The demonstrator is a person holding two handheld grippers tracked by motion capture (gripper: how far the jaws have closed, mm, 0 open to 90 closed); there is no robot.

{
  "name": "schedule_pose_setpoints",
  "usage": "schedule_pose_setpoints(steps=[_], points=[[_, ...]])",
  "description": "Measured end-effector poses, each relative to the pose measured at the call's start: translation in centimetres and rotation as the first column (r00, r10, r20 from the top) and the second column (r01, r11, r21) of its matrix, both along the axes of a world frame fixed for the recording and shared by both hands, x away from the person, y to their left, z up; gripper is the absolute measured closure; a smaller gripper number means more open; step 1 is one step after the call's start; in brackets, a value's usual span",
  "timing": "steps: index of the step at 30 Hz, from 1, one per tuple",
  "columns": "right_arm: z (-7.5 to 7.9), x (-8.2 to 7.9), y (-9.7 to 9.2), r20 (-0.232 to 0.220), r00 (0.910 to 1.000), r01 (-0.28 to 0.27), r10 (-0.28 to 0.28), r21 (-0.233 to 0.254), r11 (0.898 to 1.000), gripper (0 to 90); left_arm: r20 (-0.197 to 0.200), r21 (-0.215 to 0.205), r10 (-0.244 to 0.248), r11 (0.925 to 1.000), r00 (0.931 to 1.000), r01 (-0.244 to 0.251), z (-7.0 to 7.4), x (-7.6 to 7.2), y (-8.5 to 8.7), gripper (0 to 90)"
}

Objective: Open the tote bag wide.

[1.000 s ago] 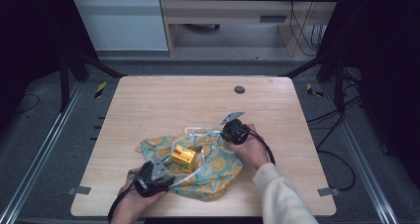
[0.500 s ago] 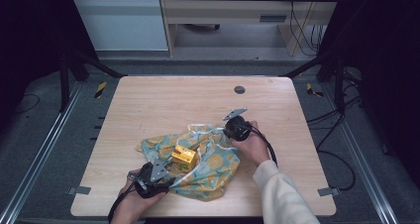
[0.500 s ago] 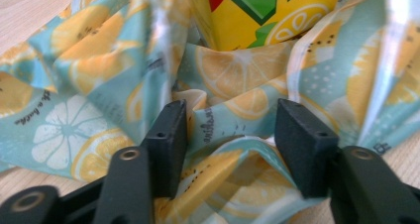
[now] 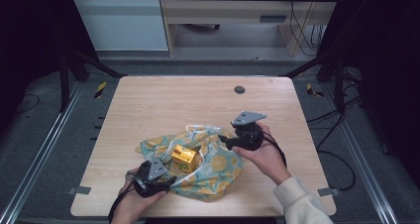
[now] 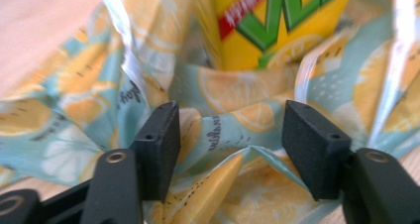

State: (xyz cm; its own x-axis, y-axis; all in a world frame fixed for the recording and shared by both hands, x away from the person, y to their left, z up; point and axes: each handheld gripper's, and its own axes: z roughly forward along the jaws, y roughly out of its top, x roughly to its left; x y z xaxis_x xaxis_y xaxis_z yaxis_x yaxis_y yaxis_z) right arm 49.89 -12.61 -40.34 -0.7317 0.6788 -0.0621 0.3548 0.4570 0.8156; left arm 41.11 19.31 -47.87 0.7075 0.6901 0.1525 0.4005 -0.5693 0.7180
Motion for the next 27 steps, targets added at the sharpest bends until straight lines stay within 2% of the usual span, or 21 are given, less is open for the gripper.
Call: schedule_pose_setpoints(steps=[3,6,8,9,10,11,14,15,17,21,23,25,27], points=[[-0.2,-1.8,0.6,-0.002,0.9985,-0.055,0.055,0.023,0.998,31.9,0.019,-0.046,0.018,0.9988,0.9997,-0.017,1.0,-0.4,0.8,42.7],[-0.9,-2.4,1.3,-0.012,0.9953,-0.096,0.096,0.026,0.995,30.1,0.068,-0.101,0.056,0.9937,0.9961,-0.049,2.1,-1.1,2.0,43.0],[-1.8,-2.1,1.8,-0.049,0.9922,-0.114,0.115,0.019,0.993,28.1,0.086,-0.144,0.084,0.9871,0.9927,-0.071,2.6,-1.4,2.9,42.9],[-2.3,-2.0,2.0,-0.072,0.9894,-0.125,0.126,0.012,0.992,26.6,0.088,-0.148,0.094,0.9858,0.9917,-0.08,2.7,-1.4,3.3,42.6],[-2.9,-1.9,2.3,-0.1,0.9857,-0.136,0.136,0.011,0.991,25.9,0.088,-0.143,0.106,0.9853,0.9904,-0.093,2.7,-1.3,3.6,42.2],[-3.4,-1.7,2.4,-0.126,0.9805,-0.151,0.15,0.0,0.988,29.3,0.082,-0.136,0.118,0.985,0.9897,-0.106,2.6,-1.2,3.8,42.0],[-4.6,-2.1,2.6,-0.168,0.965,-0.212,0.202,-0.046,0.976,62.5,0.032,-0.098,0.123,0.988,0.9918,-0.12,1.8,-0.5,3.9,41.2],[-4.9,-2.4,2.5,-0.171,0.9625,-0.223,0.211,-0.055,0.973,74.0,0.023,-0.085,0.124,0.9889,0.992,-0.122,1.7,-0.3,3.7,41.2],[-5.3,-2.9,2.2,-0.191,0.9541,-0.245,0.23,-0.055,0.968,89.2,0.013,-0.063,0.122,0.9907,0.9925,-0.12,1.4,0.0,3.5,41.3],[-6.2,-4.3,1.0,-0.219,0.949,-0.247,0.227,-0.069,0.966,90.0,-0.018,0.002,0.113,0.9936,0.9934,-0.113,0.6,0.5,2.9,41.8],[-6.7,-5.0,0.4,-0.225,0.9486,-0.246,0.223,-0.084,0.966,90.0,-0.024,0.013,0.108,0.9941,0.9939,-0.108,0.4,0.6,2.7,41.8],[-6.9,-5.4,-0.2,-0.219,0.9518,-0.234,0.215,-0.066,0.97,90.0,-0.021,0.017,0.104,0.9944,0.9943,-0.104,0.4,0.5,2.5,41.7],[-6.9,-5.5,-0.6,-0.221,0.9526,-0.229,0.209,-0.069,0.971,90.0,-0.026,0.023,0.101,0.9947,0.9946,-0.1,0.3,0.5,2.5,41.7]])
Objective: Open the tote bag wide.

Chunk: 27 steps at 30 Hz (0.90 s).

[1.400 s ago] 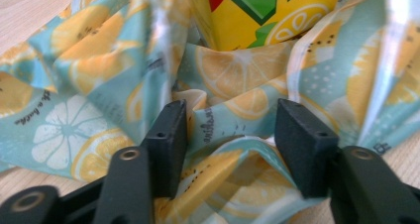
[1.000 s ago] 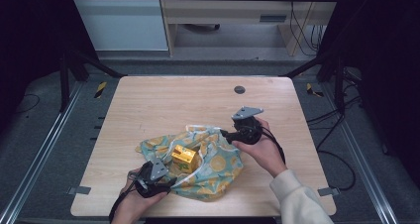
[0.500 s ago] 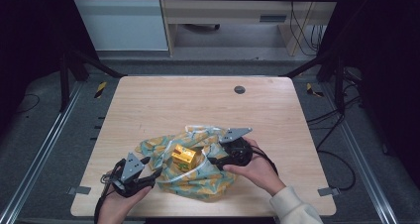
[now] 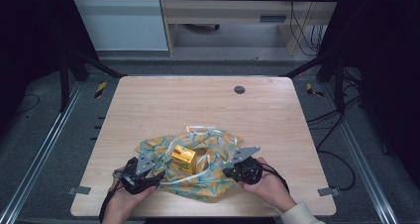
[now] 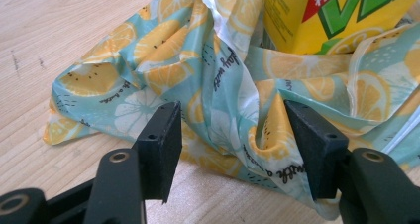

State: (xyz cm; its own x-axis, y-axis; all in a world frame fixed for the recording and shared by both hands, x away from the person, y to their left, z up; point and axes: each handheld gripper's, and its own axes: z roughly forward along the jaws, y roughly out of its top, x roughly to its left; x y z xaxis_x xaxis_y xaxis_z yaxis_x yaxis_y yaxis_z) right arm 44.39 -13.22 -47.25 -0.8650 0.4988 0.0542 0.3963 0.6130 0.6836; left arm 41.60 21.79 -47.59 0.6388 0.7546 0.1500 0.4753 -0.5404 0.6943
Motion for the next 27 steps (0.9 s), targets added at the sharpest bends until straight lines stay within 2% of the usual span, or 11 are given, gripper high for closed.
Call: schedule_pose_setpoints(steps=[5,10,13,14,16,18,19,21,24,26,27], points=[[-0.7,-0.4,-0.4,-0.019,0.9998,0.006,-0.006,-0.02,1.0,90.0,-0.025,0.016,-0.011,0.9998,0.9996,0.011,-0.3,-0.1,0.0,41.2],[-1.2,-1.3,-0.5,-0.036,0.9993,-0.01,0.008,-0.049,0.999,90.0,-0.053,0.055,-0.009,0.9984,0.9985,0.012,-0.7,-0.1,-0.1,41.5],[-1.6,-1.8,-0.6,-0.044,0.9987,-0.027,0.024,-0.069,0.997,90.0,-0.058,0.064,-0.007,0.9979,0.9983,0.011,-0.7,-0.2,0.0,42.5],[-1.7,-1.9,-0.6,-0.044,0.9987,-0.029,0.026,-0.069,0.997,90.0,-0.049,0.055,-0.014,0.9983,0.9987,0.017,-0.5,-0.3,0.0,42.4],[-1.5,-2.0,-0.9,-0.031,0.9991,-0.029,0.027,-0.053,0.998,86.8,-0.008,-0.005,-0.02,0.9998,0.9998,0.02,0.1,-0.4,0.1,39.9],[-0.8,-2.1,-1.3,0.002,1.0,-0.008,0.008,-0.005,1.0,74.1,0.056,-0.077,-0.024,0.9967,0.9981,0.028,1.1,-0.7,0.2,35.3],[-0.3,-2.1,-1.5,0.018,0.9998,0.008,-0.008,0.017,1.0,66.6,0.086,-0.116,-0.018,0.9929,0.9961,0.028,1.6,-0.8,0.3,32.6],[0.7,-2.2,-2.1,0.053,0.9974,0.045,-0.048,0.051,0.998,54.3,0.135,-0.167,0.007,0.9858,0.9908,0.016,2.3,-1.0,0.4,28.3],[2.2,-2.2,-3.2,0.123,0.9853,0.106,-0.118,0.101,0.989,39.5,0.181,-0.222,0.058,0.9749,0.9817,-0.016,3.0,-0.8,0.9,22.4],[3.0,-1.9,-4.1,0.15,0.9741,0.15,-0.169,0.133,0.98,34.0,0.178,-0.234,0.093,0.971,0.9796,-0.05,3.2,-0.5,1.4,18.4],[3.3,-1.7,-4.7,0.165,0.9661,0.175,-0.199,0.149,0.973,31.5,0.182,-0.235,0.118,0.9692,0.9761,-0.074,3.3,-0.3,1.8,17.5]])
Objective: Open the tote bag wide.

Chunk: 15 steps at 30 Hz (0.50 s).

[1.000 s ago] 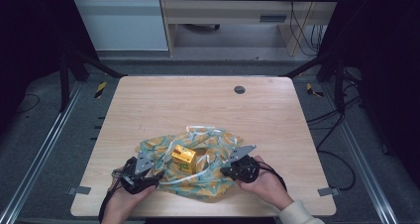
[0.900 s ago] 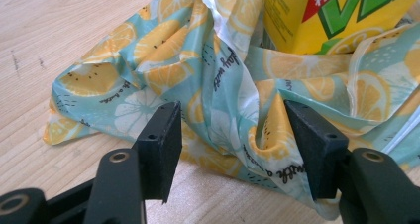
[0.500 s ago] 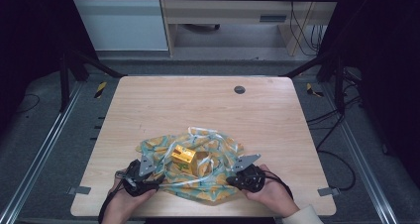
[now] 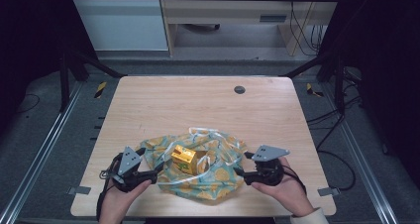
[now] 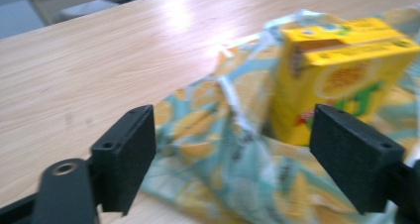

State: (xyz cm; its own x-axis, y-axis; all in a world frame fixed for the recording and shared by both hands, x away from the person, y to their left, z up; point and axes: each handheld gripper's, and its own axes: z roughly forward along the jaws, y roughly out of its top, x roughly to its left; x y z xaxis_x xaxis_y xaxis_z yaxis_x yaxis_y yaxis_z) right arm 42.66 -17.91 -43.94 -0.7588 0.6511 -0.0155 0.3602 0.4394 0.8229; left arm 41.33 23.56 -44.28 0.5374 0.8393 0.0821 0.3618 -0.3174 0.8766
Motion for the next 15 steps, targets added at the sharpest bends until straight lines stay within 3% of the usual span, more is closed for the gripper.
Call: schedule_pose_setpoints(steps=[3,7,9,11,13,15], points=[[0.5,0.8,-1.8,0.026,0.9955,0.09,-0.091,0.03,0.995,25.1,0.007,-0.003,0.059,0.9982,0.9982,-0.059,0.1,1.0,1.4,16.3],[0.4,1.9,-4.2,0.03,0.9766,0.211,-0.213,0.062,0.976,17.8,-0.003,0.005,0.147,0.9891,0.9891,-0.147,-0.3,2.3,3.8,13.9],[0.0,2.5,-5.4,0.013,0.9625,0.269,-0.271,0.081,0.96,15.6,-0.023,-0.001,0.182,0.9832,0.9829,-0.183,-0.6,3.0,5.0,12.7],[-0.6,3.1,-6.6,-0.003,0.9399,0.34,-0.342,0.097,0.935,9.8,-0.034,0.011,0.217,0.9761,0.9755,-0.217,-1.1,3.7,6.2,11.2],[-1.1,3.4,-7.5,-0.017,0.9243,0.381,-0.381,0.084,0.921,8.5,-0.062,0.026,0.247,0.9689,0.967,-0.246,-1.5,4.1,7.3,9.7],[-2.0,3.7,-8.6,-0.032,0.8999,0.436,-0.435,0.071,0.897,8.1,-0.095,0.012,0.276,0.9612,0.9566,-0.276,-1.9,4.3,8.3,8.7]])
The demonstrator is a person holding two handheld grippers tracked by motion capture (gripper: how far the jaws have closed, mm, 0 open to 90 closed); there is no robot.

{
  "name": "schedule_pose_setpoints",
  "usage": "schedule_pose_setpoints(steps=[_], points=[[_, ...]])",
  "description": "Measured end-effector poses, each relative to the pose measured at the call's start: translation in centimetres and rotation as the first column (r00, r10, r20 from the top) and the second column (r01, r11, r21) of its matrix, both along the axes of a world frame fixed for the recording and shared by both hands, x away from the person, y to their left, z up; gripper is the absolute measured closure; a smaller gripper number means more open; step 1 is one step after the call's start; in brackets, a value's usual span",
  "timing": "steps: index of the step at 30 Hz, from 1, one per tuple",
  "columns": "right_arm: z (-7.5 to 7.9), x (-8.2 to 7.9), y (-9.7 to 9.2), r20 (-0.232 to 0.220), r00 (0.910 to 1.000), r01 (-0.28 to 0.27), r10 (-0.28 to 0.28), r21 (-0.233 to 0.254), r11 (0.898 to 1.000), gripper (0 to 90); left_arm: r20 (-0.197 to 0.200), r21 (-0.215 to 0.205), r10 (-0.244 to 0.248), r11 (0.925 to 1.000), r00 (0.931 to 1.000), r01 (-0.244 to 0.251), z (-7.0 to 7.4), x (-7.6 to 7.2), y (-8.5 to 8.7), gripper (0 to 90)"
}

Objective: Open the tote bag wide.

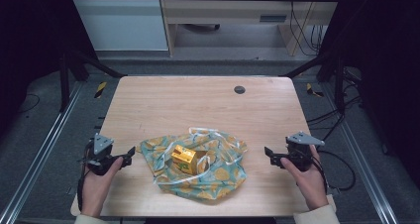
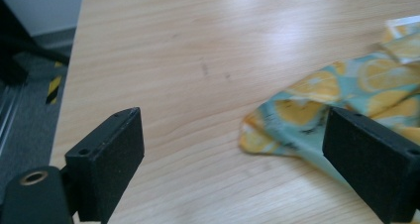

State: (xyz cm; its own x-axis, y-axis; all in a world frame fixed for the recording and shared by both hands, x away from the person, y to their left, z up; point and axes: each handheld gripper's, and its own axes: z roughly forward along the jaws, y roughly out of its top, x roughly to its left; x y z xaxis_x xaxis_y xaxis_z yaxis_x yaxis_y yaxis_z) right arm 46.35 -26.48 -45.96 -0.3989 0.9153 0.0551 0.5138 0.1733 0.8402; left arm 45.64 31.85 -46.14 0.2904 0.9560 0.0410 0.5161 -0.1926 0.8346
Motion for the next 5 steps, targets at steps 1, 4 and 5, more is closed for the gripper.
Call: schedule_pose_setpoints(steps=[1,4,5], points=[[-0.4,0.1,-0.5,-0.019,0.9995,0.023,-0.023,0.002,1.0,8.2,-0.01,-0.01,0.012,0.9999,0.9999,-0.012,-0.1,0.0,0.4,8.5],[-0.9,0.2,-1.8,-0.036,0.9966,0.074,-0.074,0.015,0.997,9.2,-0.021,-0.039,0.011,0.9991,0.9997,-0.012,-0.1,-0.2,0.8,8.0],[-1.0,0.3,-2.1,-0.038,0.9961,0.081,-0.08,0.016,0.997,9.4,-0.025,-0.034,0.002,0.9994,0.9997,-0.003,-0.2,-0.2,0.8,7.6]])
